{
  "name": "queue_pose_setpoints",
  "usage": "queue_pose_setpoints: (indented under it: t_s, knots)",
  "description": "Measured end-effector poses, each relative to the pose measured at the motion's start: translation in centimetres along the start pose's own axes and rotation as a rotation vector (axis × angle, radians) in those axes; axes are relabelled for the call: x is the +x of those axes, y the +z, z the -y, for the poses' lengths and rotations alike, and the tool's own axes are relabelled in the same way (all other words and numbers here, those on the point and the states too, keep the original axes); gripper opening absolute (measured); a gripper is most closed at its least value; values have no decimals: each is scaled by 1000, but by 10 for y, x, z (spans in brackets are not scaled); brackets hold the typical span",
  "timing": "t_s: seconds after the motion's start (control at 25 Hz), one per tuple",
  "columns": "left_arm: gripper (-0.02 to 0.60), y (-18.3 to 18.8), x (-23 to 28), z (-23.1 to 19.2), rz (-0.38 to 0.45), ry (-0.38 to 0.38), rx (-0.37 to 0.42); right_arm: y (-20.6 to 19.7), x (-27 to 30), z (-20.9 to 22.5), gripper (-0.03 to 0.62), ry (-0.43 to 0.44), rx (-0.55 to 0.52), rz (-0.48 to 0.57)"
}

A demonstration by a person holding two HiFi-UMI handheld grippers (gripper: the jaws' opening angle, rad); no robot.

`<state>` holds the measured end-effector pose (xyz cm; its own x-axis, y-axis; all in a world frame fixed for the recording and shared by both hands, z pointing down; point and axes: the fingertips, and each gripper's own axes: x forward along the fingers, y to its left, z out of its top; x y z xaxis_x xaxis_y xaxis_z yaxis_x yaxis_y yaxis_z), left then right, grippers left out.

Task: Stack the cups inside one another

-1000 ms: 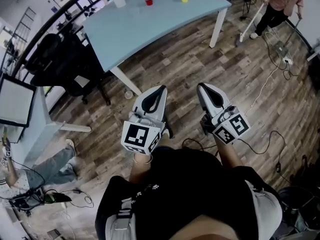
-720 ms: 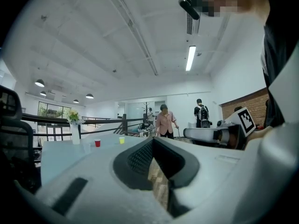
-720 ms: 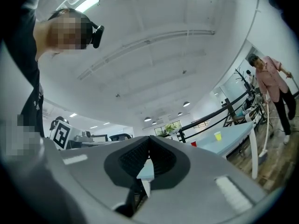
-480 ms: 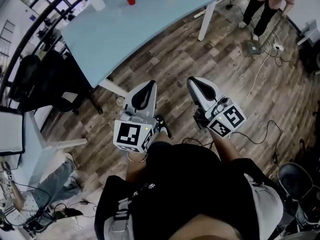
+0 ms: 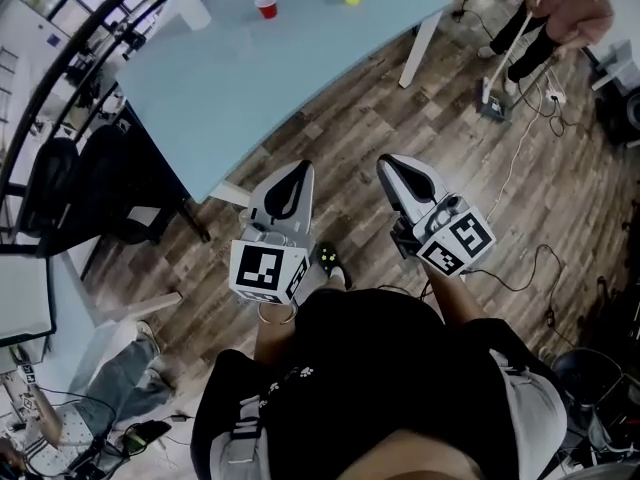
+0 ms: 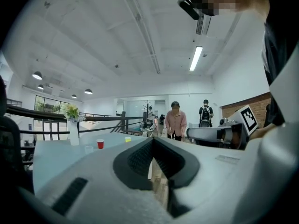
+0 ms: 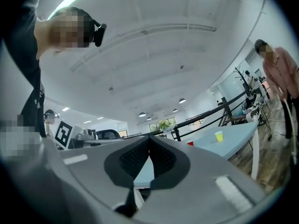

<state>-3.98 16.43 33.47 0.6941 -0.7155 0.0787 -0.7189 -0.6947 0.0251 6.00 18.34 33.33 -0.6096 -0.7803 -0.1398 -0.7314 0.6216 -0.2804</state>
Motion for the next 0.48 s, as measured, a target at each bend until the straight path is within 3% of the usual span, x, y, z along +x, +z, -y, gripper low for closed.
queue_pose_setpoints:
  t_s: [0.48]
  knots:
    - [-8,6,26,-83,19,-42,-9,-7,83,21,2,-60,-27,-26]
